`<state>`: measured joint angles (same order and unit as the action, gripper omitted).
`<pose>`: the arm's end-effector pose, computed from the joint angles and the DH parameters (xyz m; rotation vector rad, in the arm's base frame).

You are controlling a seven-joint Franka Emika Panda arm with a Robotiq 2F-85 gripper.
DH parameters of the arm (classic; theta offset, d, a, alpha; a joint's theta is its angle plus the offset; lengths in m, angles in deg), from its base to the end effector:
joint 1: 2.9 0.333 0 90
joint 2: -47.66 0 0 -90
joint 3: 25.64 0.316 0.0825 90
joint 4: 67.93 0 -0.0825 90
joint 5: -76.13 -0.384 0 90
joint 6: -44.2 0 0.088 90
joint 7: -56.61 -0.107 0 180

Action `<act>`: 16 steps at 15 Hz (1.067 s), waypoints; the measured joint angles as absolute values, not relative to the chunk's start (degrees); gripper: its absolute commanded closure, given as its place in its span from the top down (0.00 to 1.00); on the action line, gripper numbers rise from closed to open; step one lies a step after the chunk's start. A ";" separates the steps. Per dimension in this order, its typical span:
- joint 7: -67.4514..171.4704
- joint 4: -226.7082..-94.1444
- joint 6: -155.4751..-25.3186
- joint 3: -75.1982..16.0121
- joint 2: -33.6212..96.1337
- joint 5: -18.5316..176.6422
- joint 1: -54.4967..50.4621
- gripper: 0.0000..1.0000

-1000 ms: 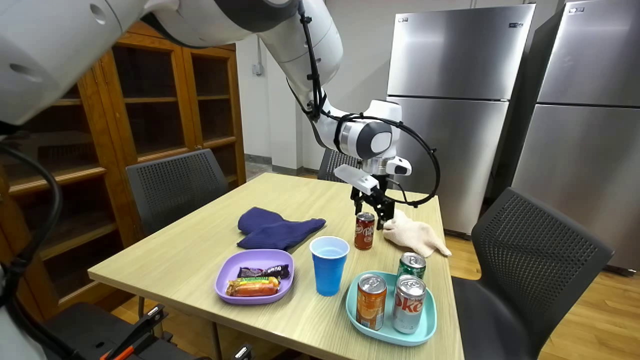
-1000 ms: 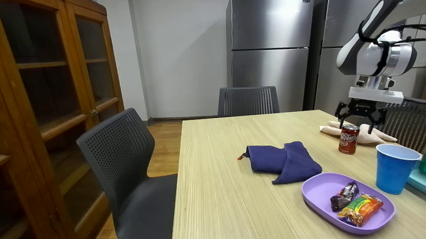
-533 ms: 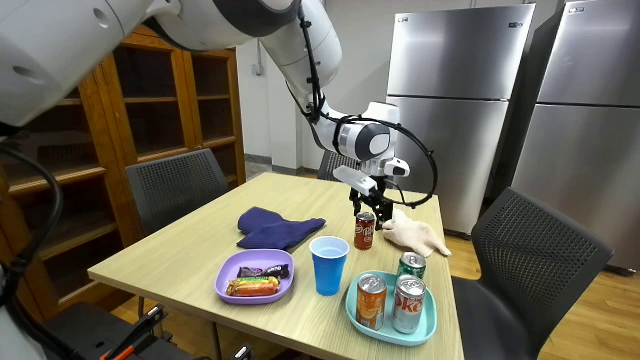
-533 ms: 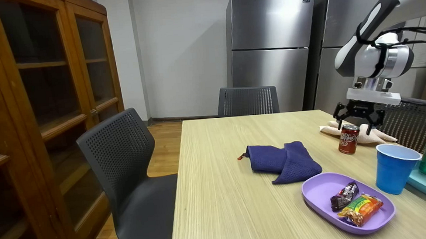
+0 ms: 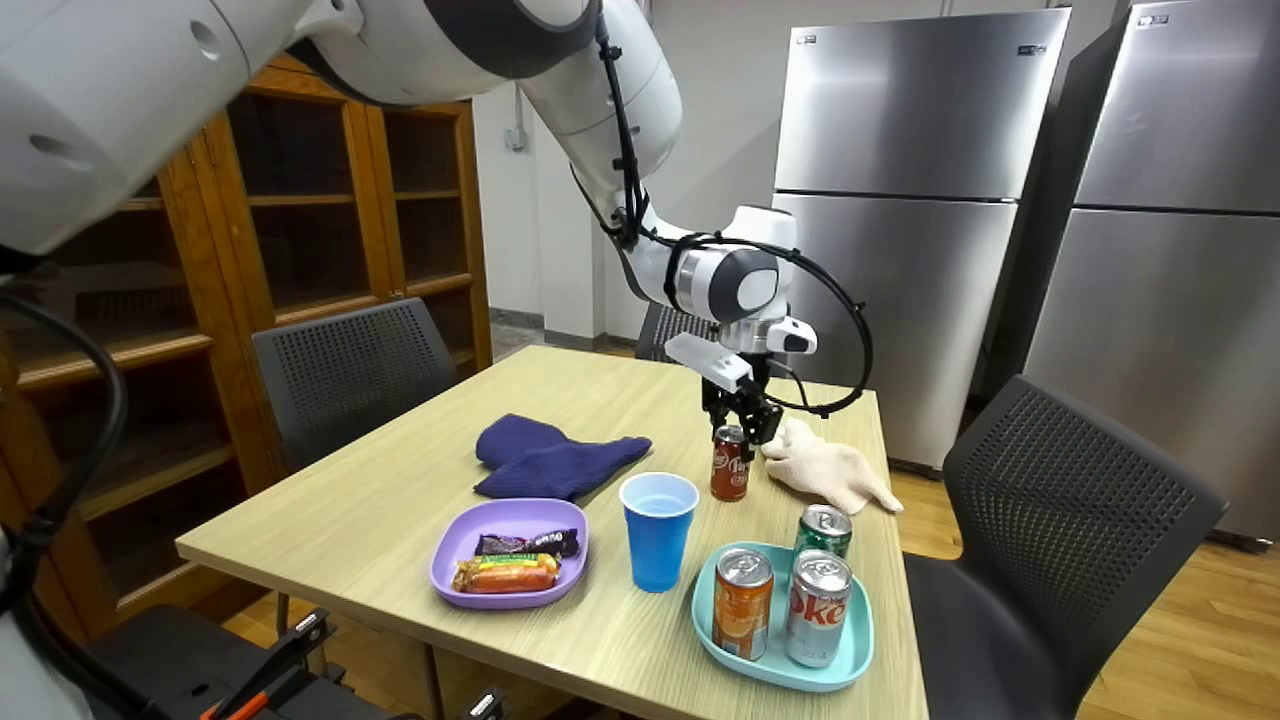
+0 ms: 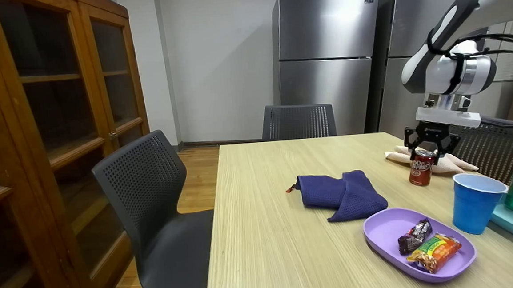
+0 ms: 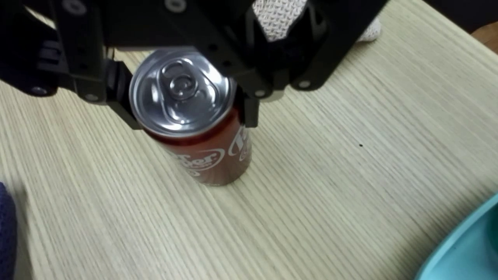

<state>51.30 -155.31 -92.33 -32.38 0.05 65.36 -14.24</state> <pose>0.6799 -0.2064 0.1704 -3.0023 0.7715 -0.0620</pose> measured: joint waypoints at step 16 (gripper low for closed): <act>51.30 -159.14 -92.60 -34.97 4.83 65.98 -14.24 0.39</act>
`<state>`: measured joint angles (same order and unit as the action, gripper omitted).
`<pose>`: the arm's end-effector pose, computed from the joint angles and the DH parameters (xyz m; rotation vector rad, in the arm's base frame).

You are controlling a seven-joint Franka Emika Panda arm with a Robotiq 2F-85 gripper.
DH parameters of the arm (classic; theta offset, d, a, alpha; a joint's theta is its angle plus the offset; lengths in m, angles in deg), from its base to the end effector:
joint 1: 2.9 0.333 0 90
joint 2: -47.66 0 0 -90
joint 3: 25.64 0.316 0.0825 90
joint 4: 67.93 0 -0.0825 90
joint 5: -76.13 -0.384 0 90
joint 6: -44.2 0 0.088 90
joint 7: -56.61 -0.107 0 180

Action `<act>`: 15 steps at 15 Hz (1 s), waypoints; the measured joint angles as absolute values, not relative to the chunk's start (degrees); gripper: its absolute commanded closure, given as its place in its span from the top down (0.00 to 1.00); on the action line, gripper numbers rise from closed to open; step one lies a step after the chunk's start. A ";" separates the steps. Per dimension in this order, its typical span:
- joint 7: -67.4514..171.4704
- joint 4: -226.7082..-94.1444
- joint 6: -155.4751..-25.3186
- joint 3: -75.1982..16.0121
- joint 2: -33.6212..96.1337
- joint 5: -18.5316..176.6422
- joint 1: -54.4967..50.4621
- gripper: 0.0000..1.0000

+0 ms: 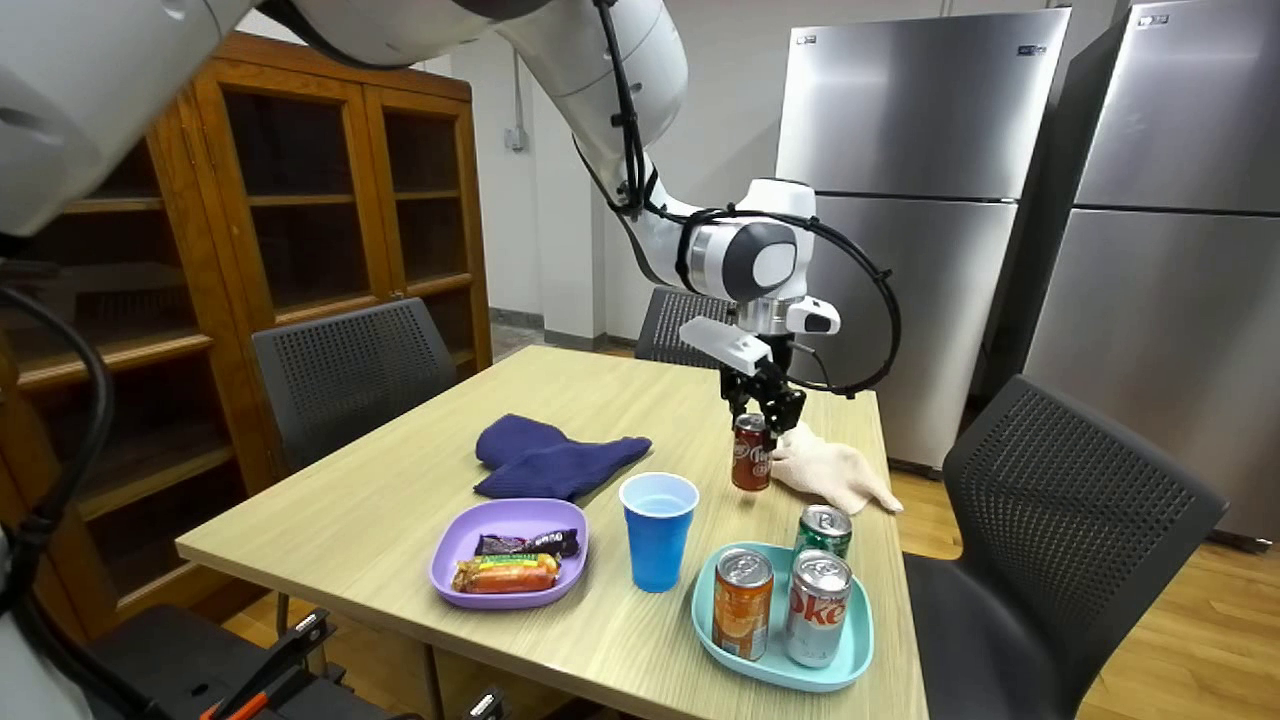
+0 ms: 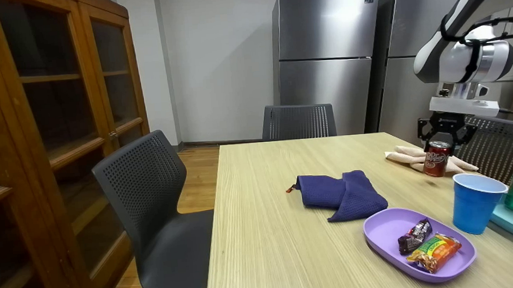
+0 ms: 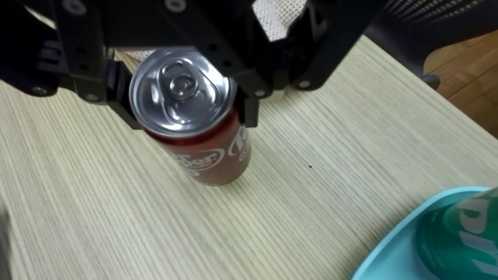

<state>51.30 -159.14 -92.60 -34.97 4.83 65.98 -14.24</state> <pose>0.6636 -0.2317 0.2038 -3.0219 0.8250 -0.0982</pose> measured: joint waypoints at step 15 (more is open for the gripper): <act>46.24 -178.38 -99.99 -36.19 17.02 65.37 -14.27 0.39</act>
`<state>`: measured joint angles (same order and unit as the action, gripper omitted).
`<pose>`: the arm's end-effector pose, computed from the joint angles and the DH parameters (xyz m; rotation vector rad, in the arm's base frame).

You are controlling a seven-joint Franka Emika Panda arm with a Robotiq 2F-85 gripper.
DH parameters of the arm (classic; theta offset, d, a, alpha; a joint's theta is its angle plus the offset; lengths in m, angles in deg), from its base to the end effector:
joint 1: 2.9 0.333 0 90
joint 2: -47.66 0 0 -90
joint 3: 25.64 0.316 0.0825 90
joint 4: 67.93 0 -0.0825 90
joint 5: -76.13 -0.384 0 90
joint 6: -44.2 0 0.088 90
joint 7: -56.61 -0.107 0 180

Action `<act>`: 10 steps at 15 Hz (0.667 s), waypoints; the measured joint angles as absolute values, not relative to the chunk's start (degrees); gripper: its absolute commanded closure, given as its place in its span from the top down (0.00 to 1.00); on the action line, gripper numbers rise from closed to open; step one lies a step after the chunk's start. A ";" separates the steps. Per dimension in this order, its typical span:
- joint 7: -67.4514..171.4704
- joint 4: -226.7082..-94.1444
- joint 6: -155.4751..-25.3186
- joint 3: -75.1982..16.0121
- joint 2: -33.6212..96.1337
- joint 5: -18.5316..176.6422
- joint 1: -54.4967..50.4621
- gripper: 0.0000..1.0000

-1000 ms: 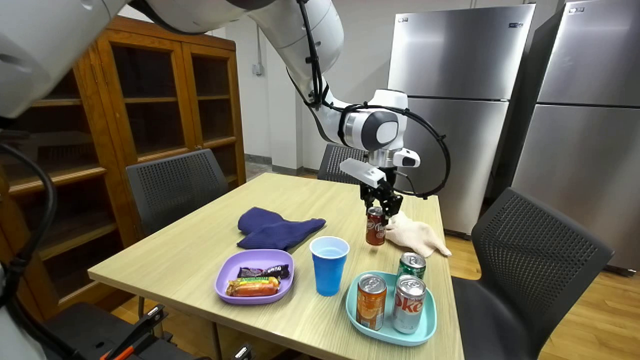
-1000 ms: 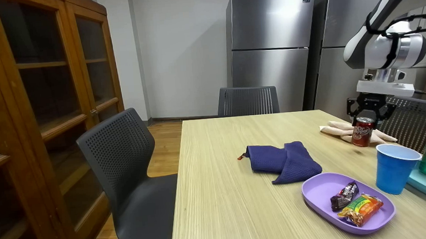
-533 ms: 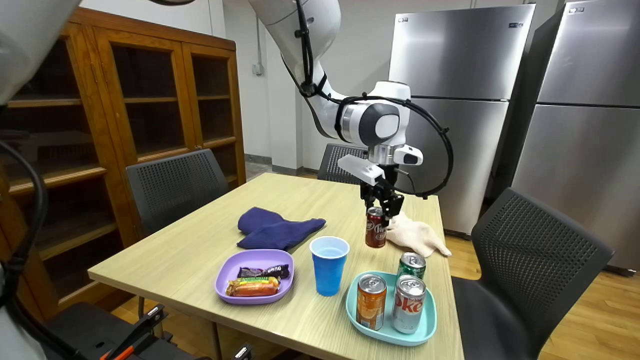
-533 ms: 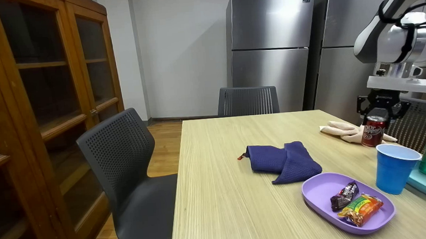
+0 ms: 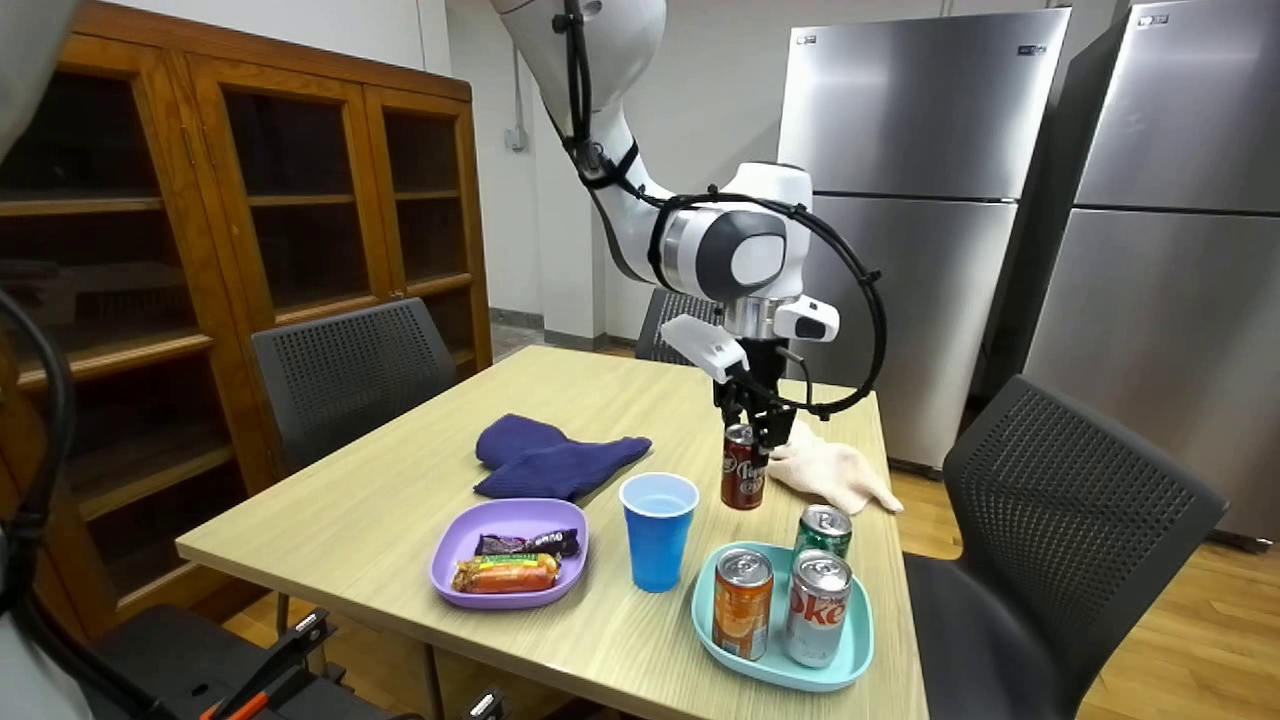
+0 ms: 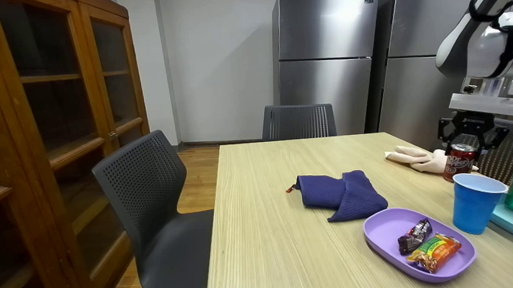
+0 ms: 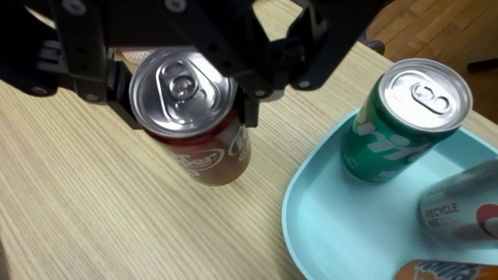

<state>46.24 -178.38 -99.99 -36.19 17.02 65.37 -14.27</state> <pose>0.5876 -0.2325 0.2190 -2.9435 1.0481 -0.1090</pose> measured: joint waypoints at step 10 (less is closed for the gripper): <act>39.15 -185.27 -103.48 -39.53 20.67 65.31 -14.22 0.39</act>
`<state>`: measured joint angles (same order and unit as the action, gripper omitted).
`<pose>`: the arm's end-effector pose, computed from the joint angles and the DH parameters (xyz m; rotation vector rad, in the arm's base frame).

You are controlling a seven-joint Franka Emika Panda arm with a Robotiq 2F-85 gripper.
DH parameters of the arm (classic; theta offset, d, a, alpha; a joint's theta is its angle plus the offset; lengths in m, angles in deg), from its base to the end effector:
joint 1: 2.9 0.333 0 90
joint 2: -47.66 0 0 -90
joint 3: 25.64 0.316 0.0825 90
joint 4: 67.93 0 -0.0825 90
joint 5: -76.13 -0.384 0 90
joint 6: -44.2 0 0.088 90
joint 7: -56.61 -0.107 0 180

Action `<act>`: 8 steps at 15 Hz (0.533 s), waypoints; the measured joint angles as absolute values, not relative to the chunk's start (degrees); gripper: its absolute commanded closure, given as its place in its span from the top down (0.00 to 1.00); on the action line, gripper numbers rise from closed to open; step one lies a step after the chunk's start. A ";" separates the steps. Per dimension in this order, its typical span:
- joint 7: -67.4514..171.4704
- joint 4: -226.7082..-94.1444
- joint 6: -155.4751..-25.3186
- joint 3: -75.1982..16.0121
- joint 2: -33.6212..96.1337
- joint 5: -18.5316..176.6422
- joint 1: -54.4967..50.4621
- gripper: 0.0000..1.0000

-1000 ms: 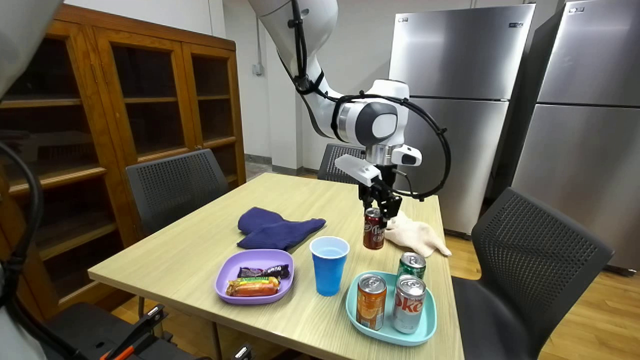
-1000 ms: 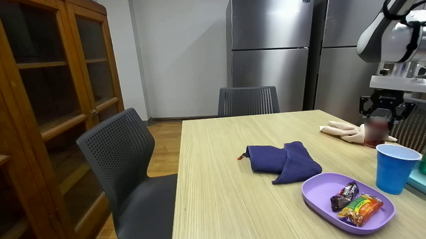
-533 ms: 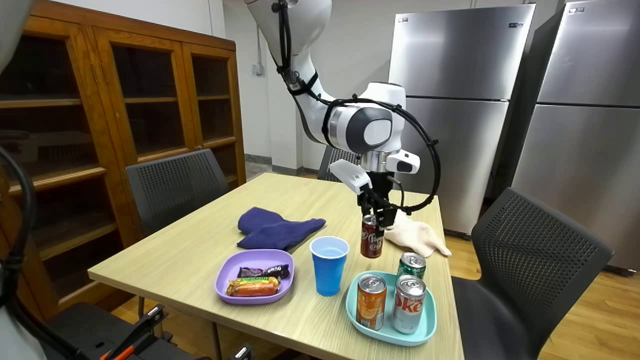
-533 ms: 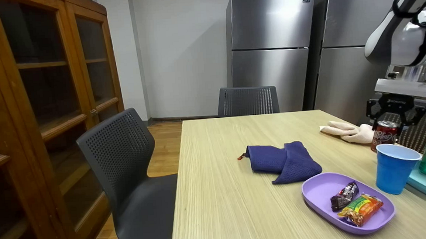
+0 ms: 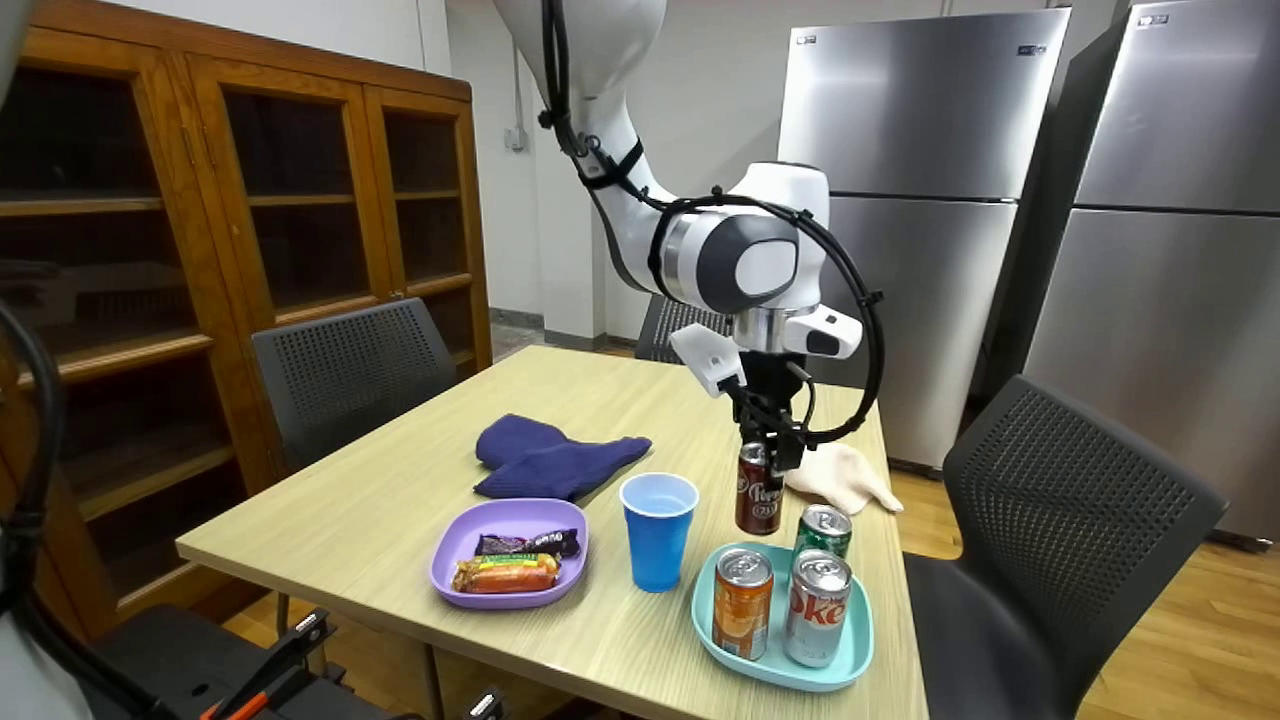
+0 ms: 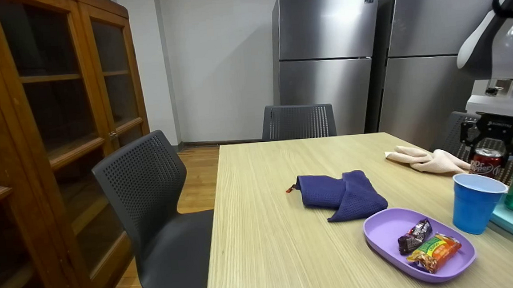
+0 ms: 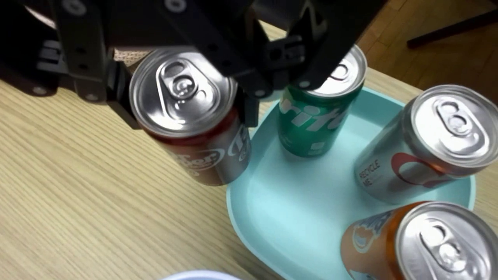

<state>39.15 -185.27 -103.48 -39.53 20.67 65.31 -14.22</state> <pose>0.5458 -0.2572 0.2196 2.8401 -1.3217 0.1225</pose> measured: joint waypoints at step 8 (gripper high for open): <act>37.46 -186.72 -103.47 -40.81 20.95 65.42 -14.13 0.39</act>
